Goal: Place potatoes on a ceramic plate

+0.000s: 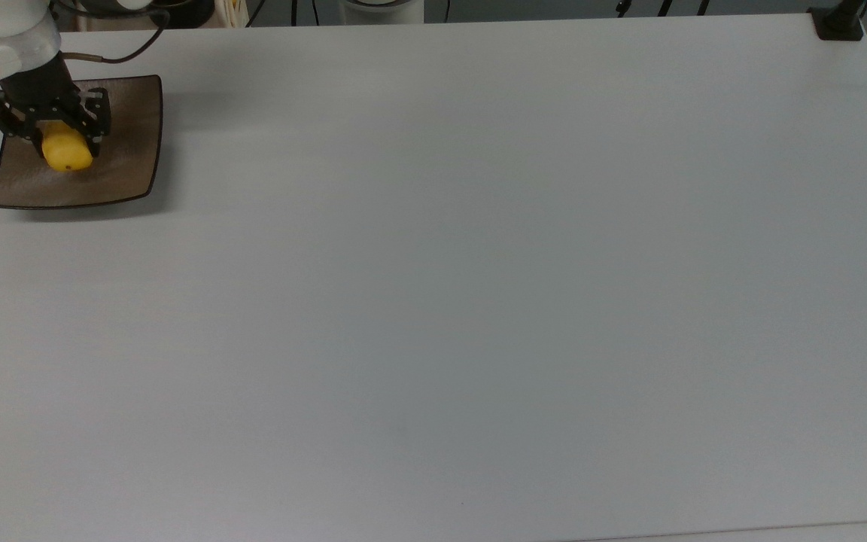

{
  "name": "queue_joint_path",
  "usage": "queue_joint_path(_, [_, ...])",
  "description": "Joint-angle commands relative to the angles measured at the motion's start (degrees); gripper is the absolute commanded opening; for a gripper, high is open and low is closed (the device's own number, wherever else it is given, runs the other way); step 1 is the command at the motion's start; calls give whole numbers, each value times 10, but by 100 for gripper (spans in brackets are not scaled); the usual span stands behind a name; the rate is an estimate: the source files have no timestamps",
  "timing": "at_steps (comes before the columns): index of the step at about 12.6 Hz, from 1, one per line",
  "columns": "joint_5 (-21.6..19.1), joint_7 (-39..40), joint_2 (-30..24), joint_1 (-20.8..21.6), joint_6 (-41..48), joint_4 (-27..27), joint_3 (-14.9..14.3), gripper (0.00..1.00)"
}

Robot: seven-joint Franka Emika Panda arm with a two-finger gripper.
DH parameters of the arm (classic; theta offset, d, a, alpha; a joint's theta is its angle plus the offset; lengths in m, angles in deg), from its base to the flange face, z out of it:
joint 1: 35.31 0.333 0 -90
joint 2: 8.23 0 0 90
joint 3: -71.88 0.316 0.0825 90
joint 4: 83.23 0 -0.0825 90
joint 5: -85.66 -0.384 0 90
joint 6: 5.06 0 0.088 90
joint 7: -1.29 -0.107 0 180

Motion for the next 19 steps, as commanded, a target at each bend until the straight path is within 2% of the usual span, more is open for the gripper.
queue_joint_path(1, [6, 10, -2, 0, -32, -26, -3, 27])
queue_joint_path(4, [5, 5, -7, -1, -25, -32, -3, 96])
queue_joint_path(5, [2, 1, -9, 0, -23, -32, -3, 100])
queue_joint_path(7, [-1, -29, -34, 4, 9, -27, -3, 100])
queue_joint_path(9, [0, -74, -98, 32, 70, -20, -4, 100])
queue_joint_path(12, [-1, -214, -168, 76, 201, 37, -4, 100])
queue_joint_path(14, [-14, -287, -203, 118, 308, 85, -3, 100])
queue_joint_path(16, [-21, -386, -211, 172, 408, 141, 2, 100])
queue_joint_path(17, [-21, -432, -224, 196, 427, 147, 4, 100])
queue_joint_path(19, [-21, -461, -239, 250, 453, 141, 14, 100])
